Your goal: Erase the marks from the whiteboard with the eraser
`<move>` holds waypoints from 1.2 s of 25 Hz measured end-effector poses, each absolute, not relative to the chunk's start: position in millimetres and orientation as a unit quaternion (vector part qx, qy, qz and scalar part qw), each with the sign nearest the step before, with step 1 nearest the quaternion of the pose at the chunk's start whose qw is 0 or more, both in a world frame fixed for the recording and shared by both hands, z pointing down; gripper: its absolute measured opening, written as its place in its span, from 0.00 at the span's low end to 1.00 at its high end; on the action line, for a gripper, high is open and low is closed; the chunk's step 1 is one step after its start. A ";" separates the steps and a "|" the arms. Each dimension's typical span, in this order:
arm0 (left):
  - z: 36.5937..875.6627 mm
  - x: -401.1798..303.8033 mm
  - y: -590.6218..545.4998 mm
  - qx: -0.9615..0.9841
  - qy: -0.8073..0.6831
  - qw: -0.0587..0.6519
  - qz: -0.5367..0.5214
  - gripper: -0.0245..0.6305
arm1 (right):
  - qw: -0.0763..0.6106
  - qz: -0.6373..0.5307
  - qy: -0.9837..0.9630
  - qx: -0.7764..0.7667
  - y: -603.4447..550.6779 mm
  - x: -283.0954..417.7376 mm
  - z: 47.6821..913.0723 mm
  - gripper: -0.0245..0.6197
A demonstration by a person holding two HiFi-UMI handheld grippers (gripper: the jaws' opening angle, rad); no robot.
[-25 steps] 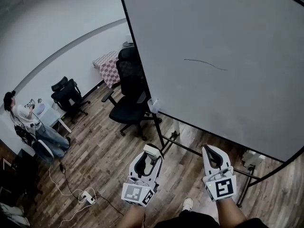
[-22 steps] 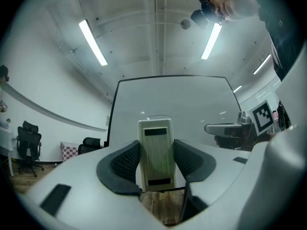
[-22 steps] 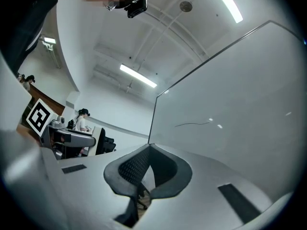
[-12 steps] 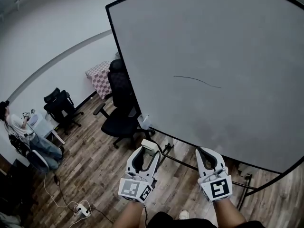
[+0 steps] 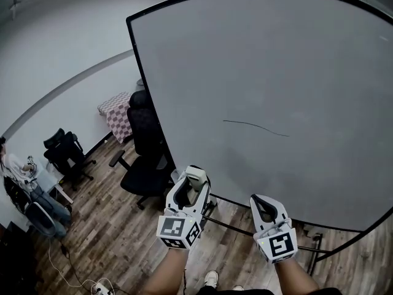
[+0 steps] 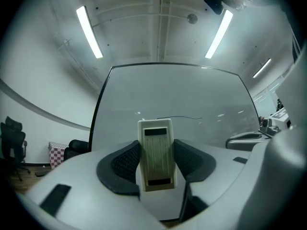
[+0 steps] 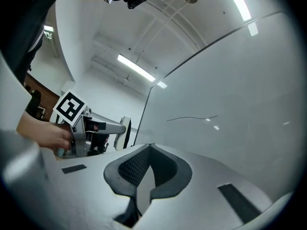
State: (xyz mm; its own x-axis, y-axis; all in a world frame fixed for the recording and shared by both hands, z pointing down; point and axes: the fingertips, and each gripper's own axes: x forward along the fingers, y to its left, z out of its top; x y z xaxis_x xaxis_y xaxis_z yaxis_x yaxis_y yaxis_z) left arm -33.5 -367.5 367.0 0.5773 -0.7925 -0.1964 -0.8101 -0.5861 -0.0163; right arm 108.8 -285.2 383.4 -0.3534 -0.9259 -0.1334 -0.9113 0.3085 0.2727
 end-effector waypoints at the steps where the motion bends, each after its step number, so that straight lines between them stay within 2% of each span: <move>1: 363.9 -32.5 -378.6 -0.888 0.449 0.051 0.082 0.40 | 0.025 -0.153 -0.806 0.572 -292.6 107.5 381.4 0.07; 6: 356.5 -23.2 -431.8 -0.893 0.444 0.036 0.066 0.40 | 0.052 -0.148 -0.790 0.592 -319.7 112.8 391.7 0.07; 13: 325.8 -6.4 -476.0 -0.899 0.430 0.040 0.072 0.40 | 0.042 -0.162 -0.771 0.614 -332.7 117.4 379.9 0.07; 30: 286.4 19.7 -514.4 -0.901 0.417 0.076 0.087 0.41 | 0.050 -0.184 -0.733 0.653 -336.9 135.3 352.5 0.07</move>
State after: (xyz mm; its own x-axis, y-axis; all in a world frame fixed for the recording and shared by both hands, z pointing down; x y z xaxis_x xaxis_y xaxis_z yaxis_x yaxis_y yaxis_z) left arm 19.7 -514.4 286.4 0.6370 -0.7387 -0.2205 -0.7652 -0.6405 -0.0648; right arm 135.3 -336.9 352.5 -0.1411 -0.9758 -0.1673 -0.9389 0.0783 0.3352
